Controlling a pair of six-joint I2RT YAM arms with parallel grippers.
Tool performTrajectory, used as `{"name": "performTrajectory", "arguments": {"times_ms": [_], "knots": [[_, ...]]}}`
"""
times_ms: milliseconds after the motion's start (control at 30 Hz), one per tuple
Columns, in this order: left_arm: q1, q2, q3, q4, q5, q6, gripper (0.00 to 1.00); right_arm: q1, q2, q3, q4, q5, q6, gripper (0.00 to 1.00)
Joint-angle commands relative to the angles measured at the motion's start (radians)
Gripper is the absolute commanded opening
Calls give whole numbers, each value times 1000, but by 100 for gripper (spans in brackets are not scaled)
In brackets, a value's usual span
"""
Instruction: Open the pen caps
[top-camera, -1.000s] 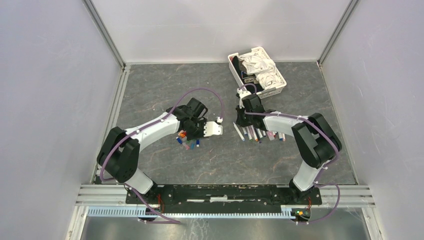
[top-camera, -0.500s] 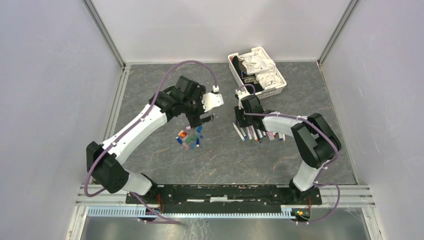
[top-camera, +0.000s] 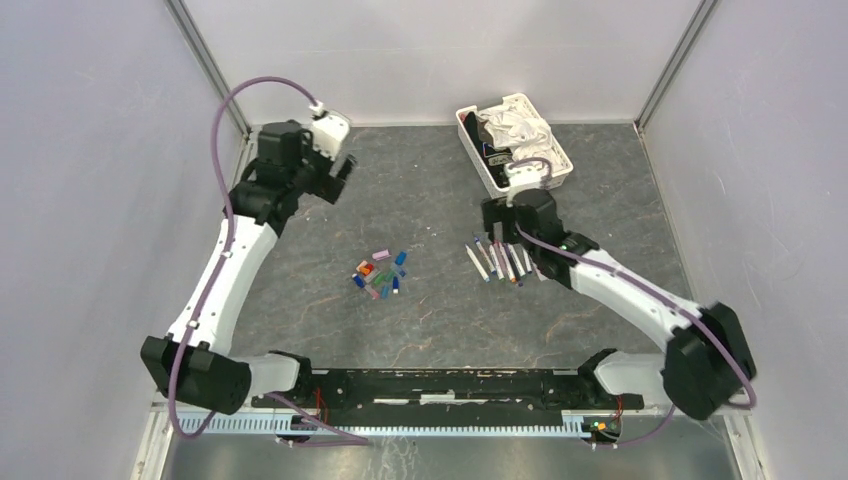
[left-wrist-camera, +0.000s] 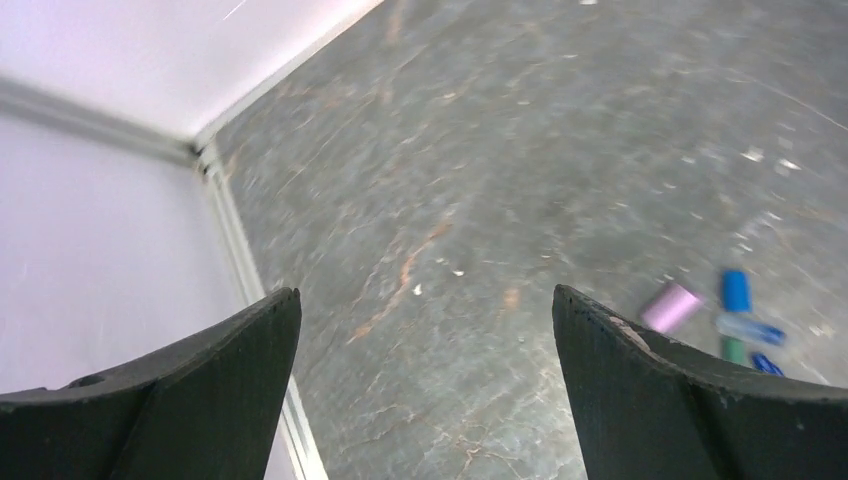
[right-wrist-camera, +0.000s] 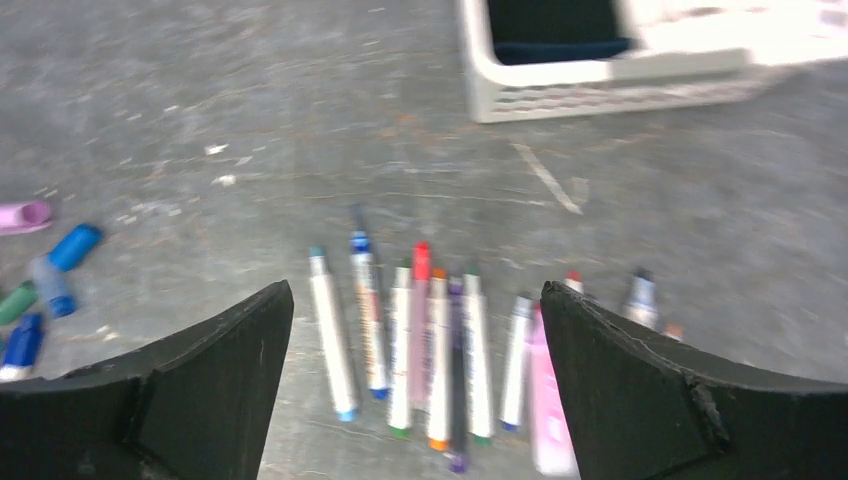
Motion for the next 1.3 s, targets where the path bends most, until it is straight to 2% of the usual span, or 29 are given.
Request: {"name": "performTrajectory", "arguments": {"times_ms": [0, 133, 200, 367, 467, 533, 733, 933, 1133, 1233, 1267], "knots": [[135, 8, -100, 154, 22, -151, 100, -66, -160, -112, -69, 287, 4, 98], [209, 27, -246, 267, 98, -202, 100, -187, -280, -252, -15, 400, -4, 98], [224, 38, -324, 348, 104, -212, 100, -217, -348, -363, 112, 488, -58, 98], [245, 95, -423, 452, 124, -239, 100, -268, -463, -677, 542, 579, -275, 98], [251, 64, -548, 626, 134, -260, 100, -296, -485, -838, 786, 617, -356, 98], [255, 31, -637, 792, 151, -288, 100, -317, -485, -908, 888, 629, -369, 98], [260, 67, -804, 1058, 169, -357, 100, -353, -397, -942, 1027, 568, -336, 98], [260, 72, -975, 1371, 155, -366, 100, -356, -224, -958, 1223, 527, -351, 98], [262, 97, -1081, 1569, 130, -383, 100, -362, -117, -915, 1296, 474, -413, 98], [261, 97, -1106, 1613, 115, -398, 100, -369, -80, -898, 1316, 451, -392, 98], [261, 108, -1146, 1688, 112, -405, 100, -370, -64, -902, 1338, 451, -390, 98]]}}
